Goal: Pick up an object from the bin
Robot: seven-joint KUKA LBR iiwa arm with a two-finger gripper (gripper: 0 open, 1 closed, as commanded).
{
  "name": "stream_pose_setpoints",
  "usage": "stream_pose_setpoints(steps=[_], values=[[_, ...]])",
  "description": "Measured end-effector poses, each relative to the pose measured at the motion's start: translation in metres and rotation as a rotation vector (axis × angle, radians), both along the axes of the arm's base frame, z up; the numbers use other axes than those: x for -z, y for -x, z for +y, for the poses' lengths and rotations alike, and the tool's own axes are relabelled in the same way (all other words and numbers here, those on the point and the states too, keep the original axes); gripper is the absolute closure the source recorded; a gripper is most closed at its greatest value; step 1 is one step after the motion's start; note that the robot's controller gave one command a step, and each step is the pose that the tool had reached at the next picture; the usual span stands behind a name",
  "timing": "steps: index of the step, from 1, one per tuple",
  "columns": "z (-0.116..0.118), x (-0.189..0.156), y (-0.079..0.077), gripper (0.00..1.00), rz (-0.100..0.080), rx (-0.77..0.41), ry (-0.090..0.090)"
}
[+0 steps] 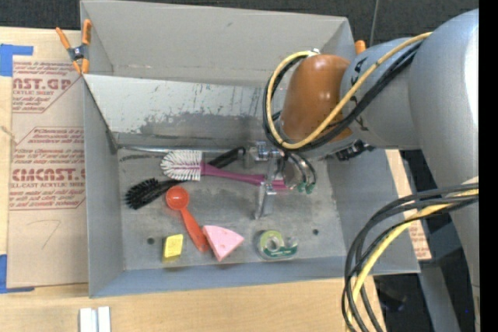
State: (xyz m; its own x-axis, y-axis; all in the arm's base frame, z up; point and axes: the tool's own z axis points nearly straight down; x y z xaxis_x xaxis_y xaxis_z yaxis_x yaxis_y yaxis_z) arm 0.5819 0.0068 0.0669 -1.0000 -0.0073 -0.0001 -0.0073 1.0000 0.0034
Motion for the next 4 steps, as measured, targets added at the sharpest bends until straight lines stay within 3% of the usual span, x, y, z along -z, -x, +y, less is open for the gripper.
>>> stream_pose_setpoints(steps=[1, 3, 4], values=[[-0.027, -0.019, 0.006, 1.00, -0.015, 0.075, -0.003], [-0.024, -0.024, -0.003, 1.00, -0.016, 0.065, -0.003], [-0.029, -0.008, 0.009, 1.00, -0.016, 0.062, -0.004]])
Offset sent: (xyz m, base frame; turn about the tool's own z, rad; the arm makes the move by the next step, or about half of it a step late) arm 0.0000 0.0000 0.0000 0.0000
